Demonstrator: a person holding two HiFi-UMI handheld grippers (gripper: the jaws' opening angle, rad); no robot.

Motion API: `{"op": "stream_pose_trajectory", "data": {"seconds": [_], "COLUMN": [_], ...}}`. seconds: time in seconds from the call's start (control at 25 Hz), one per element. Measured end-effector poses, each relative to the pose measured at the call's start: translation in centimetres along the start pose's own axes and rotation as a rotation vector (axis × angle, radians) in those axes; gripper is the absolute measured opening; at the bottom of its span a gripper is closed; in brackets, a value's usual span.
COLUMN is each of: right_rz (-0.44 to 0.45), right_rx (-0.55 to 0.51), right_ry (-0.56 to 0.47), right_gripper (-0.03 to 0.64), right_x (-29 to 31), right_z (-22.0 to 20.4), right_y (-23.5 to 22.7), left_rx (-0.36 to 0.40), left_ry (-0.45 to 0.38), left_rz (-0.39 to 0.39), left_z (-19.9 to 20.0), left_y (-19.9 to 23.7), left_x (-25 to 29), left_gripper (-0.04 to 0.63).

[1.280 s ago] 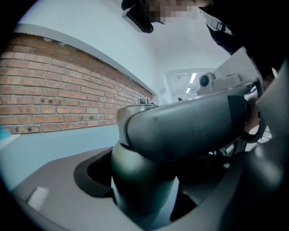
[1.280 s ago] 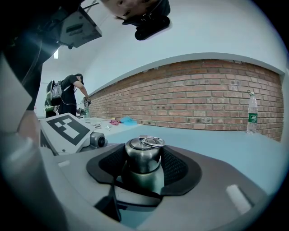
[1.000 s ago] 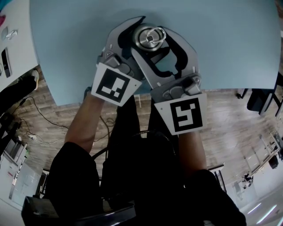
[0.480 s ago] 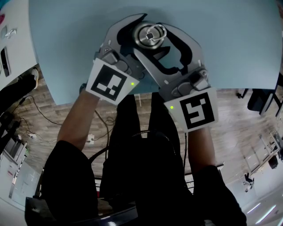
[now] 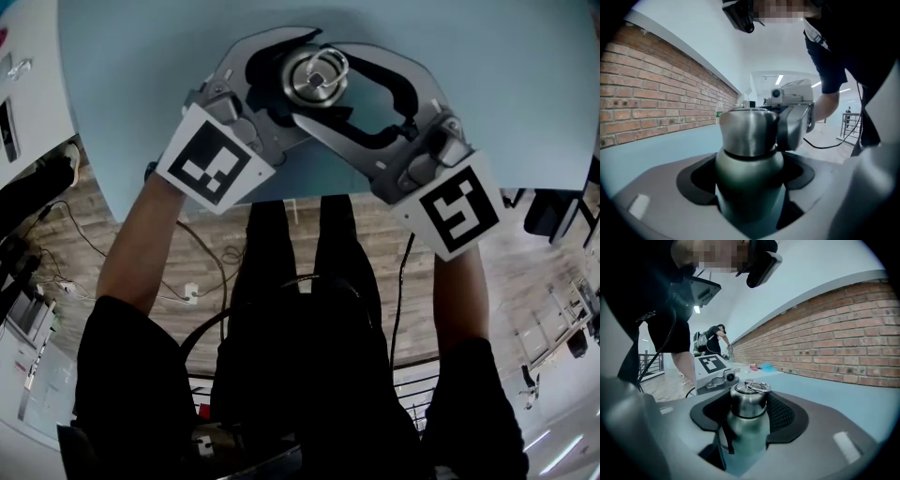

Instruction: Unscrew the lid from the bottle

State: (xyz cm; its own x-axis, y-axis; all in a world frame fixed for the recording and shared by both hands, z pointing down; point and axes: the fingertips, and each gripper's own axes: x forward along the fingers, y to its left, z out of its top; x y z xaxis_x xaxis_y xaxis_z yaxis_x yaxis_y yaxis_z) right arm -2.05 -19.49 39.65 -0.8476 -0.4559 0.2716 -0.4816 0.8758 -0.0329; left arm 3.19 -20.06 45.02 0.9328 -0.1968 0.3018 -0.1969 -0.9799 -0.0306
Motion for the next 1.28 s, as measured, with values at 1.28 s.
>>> {"op": "stream_pose_trajectory", "data": {"seconds": [1.28], "right_rz": [0.59], "right_rx": [-0.159], "right_ry": [0.024], "right_gripper": [0.249], "right_x": [-1.0], "right_z": [0.2], "right_y": [1.9], "left_rx": [0.12], "left_ry": [0.035], "left_rz": [-0.394], "left_z": [-0.1], "left_y": [-3.1], "left_x": [-0.6], "left_gripper": [0.379]}}
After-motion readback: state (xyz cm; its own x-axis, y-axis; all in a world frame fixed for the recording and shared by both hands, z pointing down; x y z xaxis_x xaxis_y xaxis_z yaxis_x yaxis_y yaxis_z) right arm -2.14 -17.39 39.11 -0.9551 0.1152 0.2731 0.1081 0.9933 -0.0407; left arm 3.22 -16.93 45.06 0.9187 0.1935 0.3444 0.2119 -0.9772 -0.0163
